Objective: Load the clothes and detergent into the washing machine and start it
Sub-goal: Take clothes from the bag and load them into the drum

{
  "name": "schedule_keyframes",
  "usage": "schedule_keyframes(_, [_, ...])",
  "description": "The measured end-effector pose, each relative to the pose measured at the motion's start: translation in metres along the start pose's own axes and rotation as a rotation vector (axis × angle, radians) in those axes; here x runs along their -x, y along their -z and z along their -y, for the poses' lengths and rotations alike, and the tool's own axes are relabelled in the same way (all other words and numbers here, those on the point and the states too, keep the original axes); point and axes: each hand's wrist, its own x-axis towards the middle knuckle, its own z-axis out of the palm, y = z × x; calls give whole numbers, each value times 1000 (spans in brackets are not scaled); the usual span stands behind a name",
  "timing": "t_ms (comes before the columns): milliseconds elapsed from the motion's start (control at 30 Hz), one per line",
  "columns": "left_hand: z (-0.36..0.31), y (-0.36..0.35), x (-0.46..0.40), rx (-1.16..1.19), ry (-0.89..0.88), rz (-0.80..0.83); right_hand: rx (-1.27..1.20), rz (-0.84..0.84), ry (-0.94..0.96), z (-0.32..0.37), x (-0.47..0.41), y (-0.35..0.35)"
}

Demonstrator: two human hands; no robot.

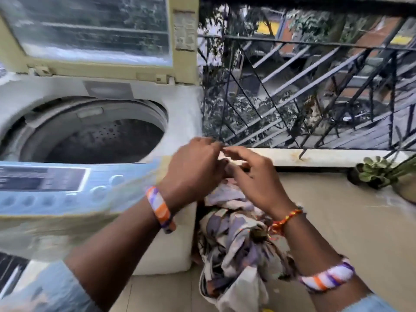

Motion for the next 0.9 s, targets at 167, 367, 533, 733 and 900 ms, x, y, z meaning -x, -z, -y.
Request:
schedule_keyframes(167, [-72, -107, -35, -47, -47, 347, 59, -71, -326, -123, 25, 63])
schedule_keyframes(367, [-77, -212, -37, 314, 195, 647, 74, 258, -599, -232, 75, 61])
schedule_keyframes(533, [-48, -273, -58, 91, 365, 778, 81, 449, -599, -283, 99, 37])
schedule_keyframes(733, [-25, -316, -96, 21, 404, 811, 146, 661, -574, -309, 102, 12])
schedule_keyframes(900, [-20, -325, -82, 203, 422, 901, 73, 618, -605, -321, 96, 2])
